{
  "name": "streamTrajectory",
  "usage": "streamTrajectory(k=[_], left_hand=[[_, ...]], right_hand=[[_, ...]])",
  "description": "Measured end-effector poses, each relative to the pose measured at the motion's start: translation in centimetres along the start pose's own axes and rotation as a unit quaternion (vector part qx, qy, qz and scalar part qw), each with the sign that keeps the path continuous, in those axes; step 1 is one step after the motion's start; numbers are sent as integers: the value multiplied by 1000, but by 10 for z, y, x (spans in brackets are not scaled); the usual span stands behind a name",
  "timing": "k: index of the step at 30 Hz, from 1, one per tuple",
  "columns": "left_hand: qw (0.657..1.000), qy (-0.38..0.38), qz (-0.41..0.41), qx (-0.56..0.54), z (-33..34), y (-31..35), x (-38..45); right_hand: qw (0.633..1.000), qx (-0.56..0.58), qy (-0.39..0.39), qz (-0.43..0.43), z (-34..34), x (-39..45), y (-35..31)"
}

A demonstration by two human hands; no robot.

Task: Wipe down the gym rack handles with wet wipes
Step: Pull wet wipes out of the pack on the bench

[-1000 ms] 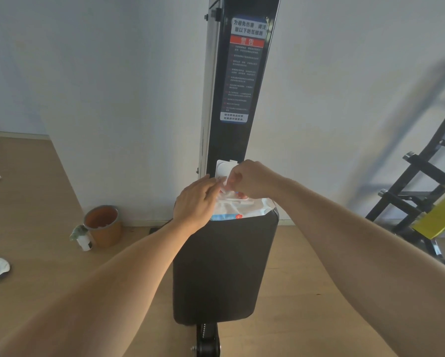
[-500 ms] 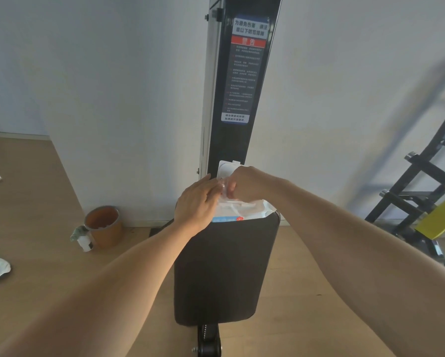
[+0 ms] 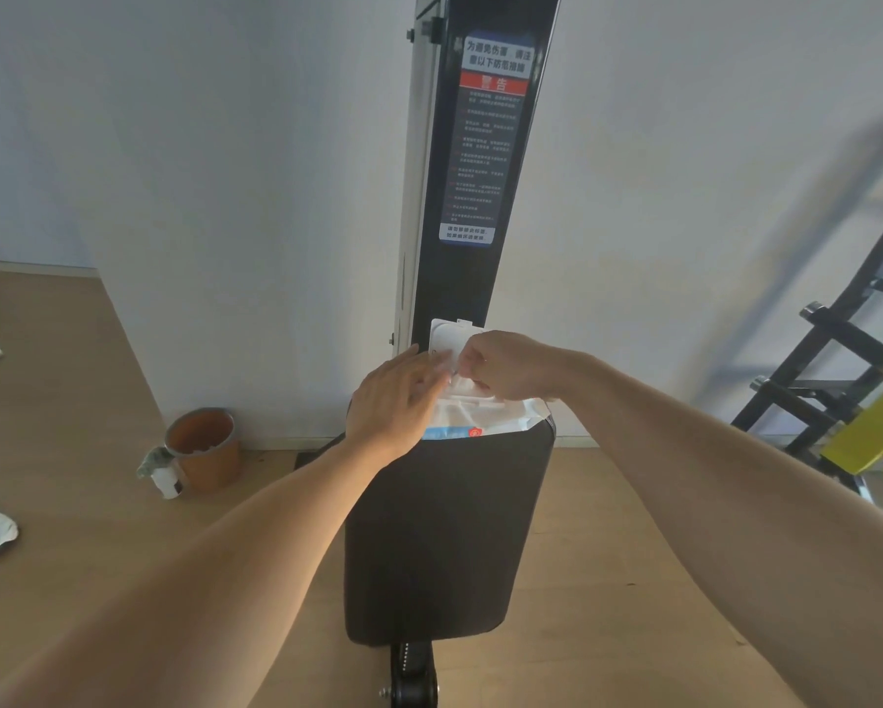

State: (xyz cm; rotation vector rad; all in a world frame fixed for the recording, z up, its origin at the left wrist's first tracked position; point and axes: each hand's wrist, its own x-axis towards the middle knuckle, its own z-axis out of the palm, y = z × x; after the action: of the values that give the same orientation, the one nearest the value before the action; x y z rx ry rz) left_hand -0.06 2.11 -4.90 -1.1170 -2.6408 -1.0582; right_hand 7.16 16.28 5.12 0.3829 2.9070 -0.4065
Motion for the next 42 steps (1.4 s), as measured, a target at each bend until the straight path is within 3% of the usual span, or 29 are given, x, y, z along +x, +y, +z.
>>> streamTrajectory(k=[4,11,16,20,33,42], left_hand=[[999,16,-11,-41,0,-1,-2],[999,28,4,-38,0,-2,-1],[998,36,3,-44,1,-1,-1],[999,29,-1,-44,1,-2,-1],[999,23,-7,-33,3,-4,1],[999,24,-3,-43,3,-4,2]], right_hand=[[998,-55,-9,-28,-1,0,-8],[997,-45,2,-59,-2,1,-5],[998,37,21,-37,-1,-1,-6],[988,128,82,-32,2,3,9],[998,-19,48,-48,7,12,23],[996,-26,45,-69,-14,11,8]])
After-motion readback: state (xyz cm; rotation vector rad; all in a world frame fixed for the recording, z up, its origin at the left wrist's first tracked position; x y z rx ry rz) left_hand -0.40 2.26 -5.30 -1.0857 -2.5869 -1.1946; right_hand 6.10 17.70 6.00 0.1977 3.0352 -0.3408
